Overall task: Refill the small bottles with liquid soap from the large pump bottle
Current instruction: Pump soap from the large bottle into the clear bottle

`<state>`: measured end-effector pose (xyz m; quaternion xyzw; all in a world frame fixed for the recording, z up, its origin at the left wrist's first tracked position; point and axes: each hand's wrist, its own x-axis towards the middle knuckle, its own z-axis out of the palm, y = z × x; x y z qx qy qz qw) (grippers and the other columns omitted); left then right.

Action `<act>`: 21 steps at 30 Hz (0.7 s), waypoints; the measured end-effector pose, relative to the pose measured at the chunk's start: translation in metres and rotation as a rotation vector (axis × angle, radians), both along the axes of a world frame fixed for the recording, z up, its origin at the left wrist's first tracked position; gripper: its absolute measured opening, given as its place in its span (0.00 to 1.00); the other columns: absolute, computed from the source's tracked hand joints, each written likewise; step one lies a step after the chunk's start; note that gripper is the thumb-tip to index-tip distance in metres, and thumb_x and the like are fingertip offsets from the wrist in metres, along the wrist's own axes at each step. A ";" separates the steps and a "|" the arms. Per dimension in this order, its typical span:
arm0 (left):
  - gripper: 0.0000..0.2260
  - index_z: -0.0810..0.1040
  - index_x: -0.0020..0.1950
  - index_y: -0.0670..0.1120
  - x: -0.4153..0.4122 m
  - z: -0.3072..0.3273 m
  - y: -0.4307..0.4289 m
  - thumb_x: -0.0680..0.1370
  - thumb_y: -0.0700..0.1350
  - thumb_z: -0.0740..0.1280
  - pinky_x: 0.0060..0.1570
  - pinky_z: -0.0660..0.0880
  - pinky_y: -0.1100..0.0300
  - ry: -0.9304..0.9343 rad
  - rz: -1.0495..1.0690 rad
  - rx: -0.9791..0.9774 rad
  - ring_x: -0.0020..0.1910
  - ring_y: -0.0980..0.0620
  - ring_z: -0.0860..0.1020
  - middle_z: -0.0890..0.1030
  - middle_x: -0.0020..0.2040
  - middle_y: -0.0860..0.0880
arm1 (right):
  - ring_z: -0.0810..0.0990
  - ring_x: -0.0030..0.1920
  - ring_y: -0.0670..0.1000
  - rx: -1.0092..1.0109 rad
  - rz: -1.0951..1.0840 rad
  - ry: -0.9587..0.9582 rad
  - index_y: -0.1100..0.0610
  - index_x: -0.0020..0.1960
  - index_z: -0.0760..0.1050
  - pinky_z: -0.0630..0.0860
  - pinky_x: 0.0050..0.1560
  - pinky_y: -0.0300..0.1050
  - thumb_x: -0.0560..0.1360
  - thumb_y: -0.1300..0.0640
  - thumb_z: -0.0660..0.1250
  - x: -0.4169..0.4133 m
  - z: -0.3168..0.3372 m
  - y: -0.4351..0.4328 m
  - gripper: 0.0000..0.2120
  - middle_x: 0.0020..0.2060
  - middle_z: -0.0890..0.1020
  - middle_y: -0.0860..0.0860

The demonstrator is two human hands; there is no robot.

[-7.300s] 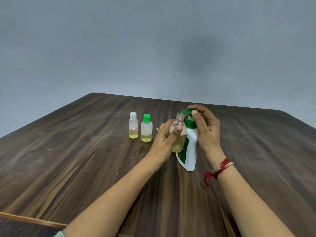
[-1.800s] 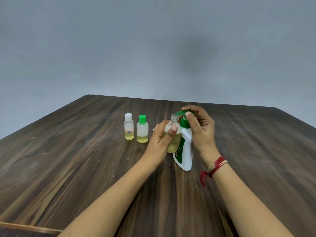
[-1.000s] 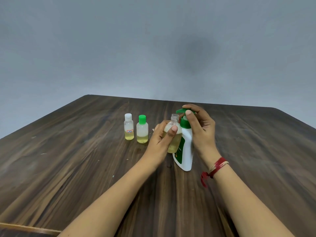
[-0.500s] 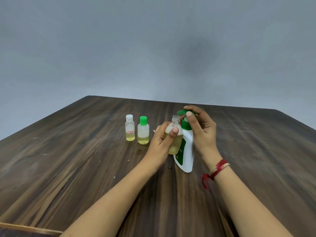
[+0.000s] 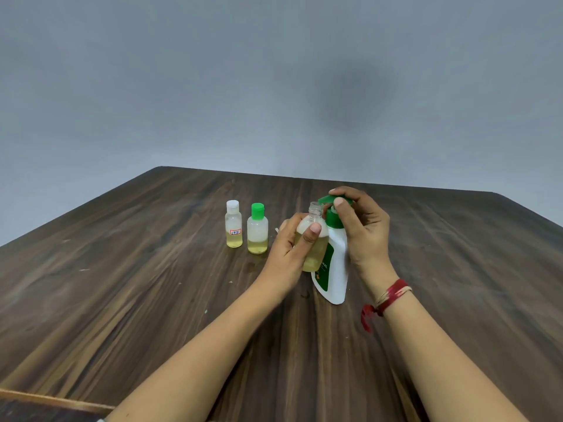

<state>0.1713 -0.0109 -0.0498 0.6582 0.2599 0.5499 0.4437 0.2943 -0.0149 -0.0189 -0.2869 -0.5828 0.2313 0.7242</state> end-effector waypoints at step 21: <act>0.19 0.77 0.46 0.61 0.001 -0.002 0.002 0.68 0.73 0.62 0.52 0.71 0.55 0.003 0.010 0.001 0.52 0.49 0.73 0.78 0.47 0.51 | 0.82 0.44 0.48 -0.030 0.005 0.008 0.54 0.51 0.80 0.78 0.46 0.40 0.77 0.58 0.66 0.002 -0.003 0.001 0.06 0.44 0.85 0.49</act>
